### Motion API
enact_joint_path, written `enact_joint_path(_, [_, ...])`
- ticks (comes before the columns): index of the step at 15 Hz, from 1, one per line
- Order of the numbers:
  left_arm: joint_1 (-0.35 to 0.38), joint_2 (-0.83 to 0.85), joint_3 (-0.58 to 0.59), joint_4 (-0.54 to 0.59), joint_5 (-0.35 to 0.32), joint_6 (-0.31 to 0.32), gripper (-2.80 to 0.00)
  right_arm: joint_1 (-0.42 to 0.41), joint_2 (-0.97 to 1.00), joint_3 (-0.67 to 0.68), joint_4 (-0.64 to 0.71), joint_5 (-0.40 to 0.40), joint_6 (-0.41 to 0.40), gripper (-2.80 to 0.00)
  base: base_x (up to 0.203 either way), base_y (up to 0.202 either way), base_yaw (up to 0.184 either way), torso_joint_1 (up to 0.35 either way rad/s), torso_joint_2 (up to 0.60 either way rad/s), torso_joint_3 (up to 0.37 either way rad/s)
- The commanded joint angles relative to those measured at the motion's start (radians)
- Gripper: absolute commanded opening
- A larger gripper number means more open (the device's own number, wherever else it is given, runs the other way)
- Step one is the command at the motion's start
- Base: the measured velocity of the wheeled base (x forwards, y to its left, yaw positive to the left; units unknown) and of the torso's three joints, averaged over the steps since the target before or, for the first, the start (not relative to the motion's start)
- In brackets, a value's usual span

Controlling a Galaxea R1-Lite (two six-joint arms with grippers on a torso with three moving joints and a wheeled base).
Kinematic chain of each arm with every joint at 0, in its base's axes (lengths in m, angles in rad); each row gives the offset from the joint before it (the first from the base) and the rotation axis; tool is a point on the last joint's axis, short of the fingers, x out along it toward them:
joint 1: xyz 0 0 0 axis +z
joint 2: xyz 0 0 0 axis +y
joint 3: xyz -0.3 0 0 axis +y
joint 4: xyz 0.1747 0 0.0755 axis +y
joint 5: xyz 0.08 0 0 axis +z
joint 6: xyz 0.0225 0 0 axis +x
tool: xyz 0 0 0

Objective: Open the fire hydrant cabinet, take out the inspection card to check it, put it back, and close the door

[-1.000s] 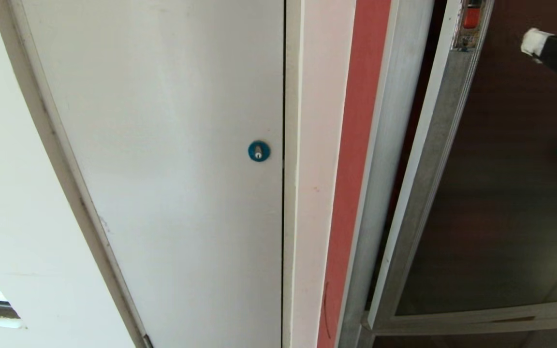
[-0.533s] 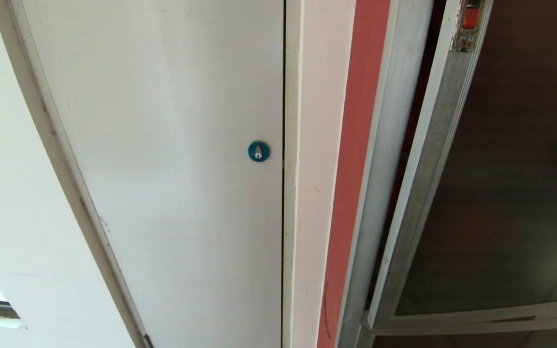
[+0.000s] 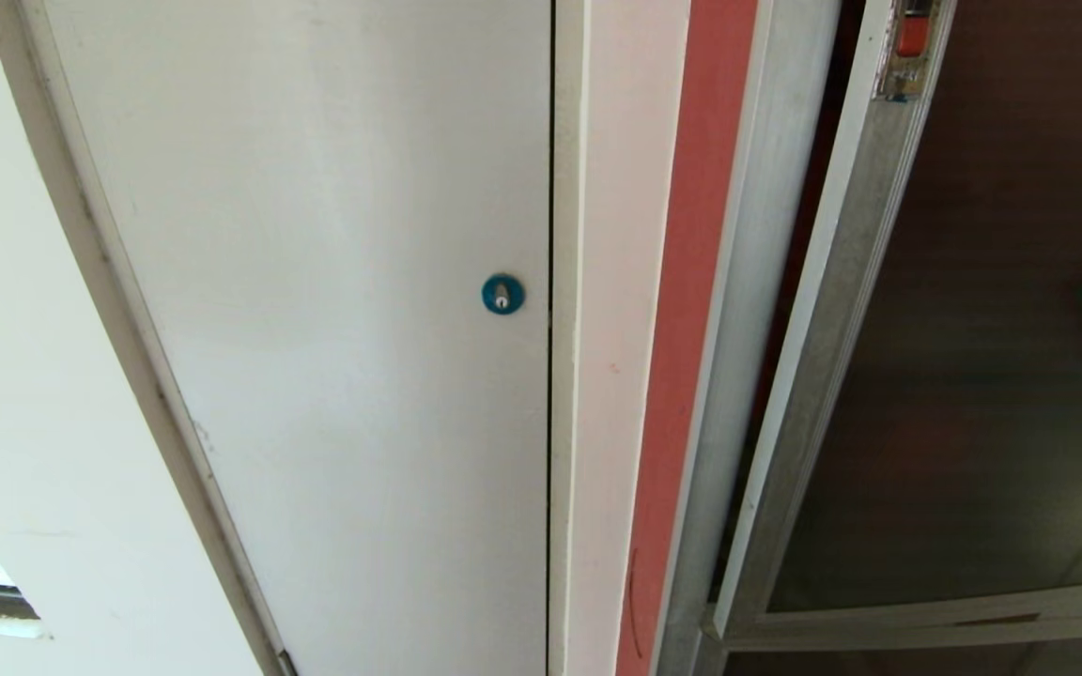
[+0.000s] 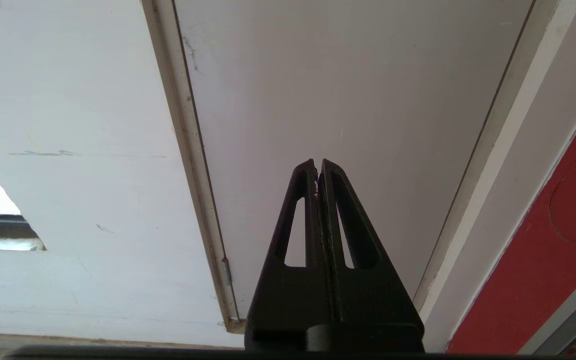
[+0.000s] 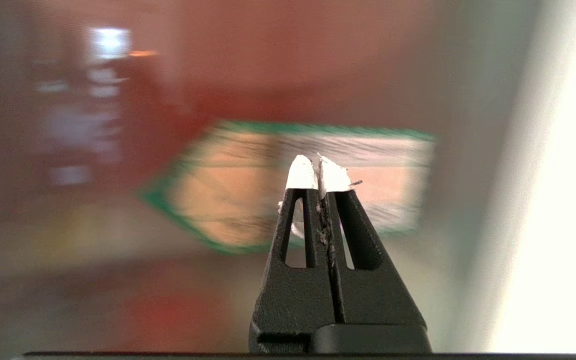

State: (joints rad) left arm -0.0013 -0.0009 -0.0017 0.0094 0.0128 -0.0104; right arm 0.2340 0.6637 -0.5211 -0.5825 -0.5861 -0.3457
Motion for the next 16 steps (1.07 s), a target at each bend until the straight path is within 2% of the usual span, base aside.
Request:
enact_joint_path(1, [0.000, 0.001, 0.000, 0.000, 0.000, 0.000, -2.80, -0.118, -0.137, 0.036, 0.094, 0.002, -0.002, -2.80, 0.000, 0.000, 0.000, 0.000, 0.00, 0.000])
enact_joint_path(3, [0.000, 0.001, 0.000, 0.000, 0.001, 0.000, -2.80, -0.152, -0.267, 0.032, 0.314, 0.046, -0.001, -2.80, 0.000, 0.000, 0.000, 0.000, 0.00, 0.000])
enact_joint_path(5, [0.000, 0.001, 0.000, 0.000, 0.000, 0.000, -2.80, -0.164, -0.373, 0.023, 0.471, 0.136, 0.007, -2.80, 0.000, 0.000, 0.000, 0.000, 0.00, 0.000])
enact_joint_path(10, [0.000, 0.001, 0.000, 0.000, 0.001, 0.000, -2.80, -0.212, -0.533, 0.151, 0.605, 0.562, 0.071, -2.80, 0.000, 0.000, 0.000, 0.000, 0.00, 0.000])
enact_joint_path(11, [0.000, 0.001, 0.000, 0.000, 0.000, 0.000, -2.80, -0.214, -0.565, 0.188, 0.611, 0.618, 0.100, -2.80, 0.000, 0.000, 0.000, 0.000, 0.00, 0.000])
enact_joint_path(13, [0.000, 0.001, 0.000, 0.000, 0.001, 0.000, -2.80, -0.216, -0.613, 0.275, 0.611, 0.662, 0.134, -2.80, 0.000, 0.000, 0.000, 0.000, 0.00, 0.000])
enact_joint_path(16, [0.000, 0.001, 0.000, 0.000, 0.000, 0.000, -2.80, -0.217, -0.663, 0.389, 0.583, 0.679, 0.182, -2.80, 0.000, 0.000, 0.000, 0.000, 0.00, 0.000])
